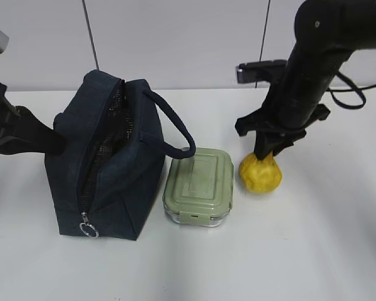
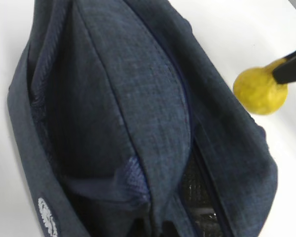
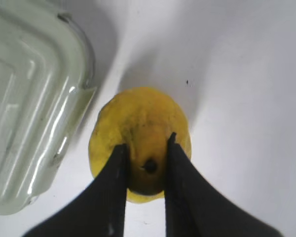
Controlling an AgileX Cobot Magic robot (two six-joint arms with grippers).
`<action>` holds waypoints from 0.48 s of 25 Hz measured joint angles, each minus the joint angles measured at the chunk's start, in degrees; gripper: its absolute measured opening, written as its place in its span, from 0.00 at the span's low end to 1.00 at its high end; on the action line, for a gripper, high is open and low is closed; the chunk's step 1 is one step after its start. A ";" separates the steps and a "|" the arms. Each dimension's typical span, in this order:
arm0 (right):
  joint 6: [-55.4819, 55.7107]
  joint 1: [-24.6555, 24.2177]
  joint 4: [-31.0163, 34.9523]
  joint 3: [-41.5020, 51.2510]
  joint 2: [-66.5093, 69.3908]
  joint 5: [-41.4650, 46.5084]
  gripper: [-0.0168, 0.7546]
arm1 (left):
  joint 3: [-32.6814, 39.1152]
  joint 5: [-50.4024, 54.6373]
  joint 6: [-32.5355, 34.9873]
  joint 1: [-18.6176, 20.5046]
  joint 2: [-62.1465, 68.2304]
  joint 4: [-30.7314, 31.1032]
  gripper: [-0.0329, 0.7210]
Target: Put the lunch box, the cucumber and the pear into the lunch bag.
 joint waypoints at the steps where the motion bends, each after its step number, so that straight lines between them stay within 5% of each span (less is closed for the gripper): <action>1: 0.00 0.00 0.00 -1.19 -1.50 0.26 0.20 | 0.00 0.00 0.00 0.00 0.00 0.00 0.05; 6: -2.16 0.68 3.85 -8.80 -7.14 1.52 0.20 | 0.00 0.00 0.00 0.00 0.00 0.00 0.05; 12: -5.82 7.97 11.94 -20.06 -7.88 3.63 0.20 | 0.00 0.00 0.00 0.00 0.00 0.00 0.05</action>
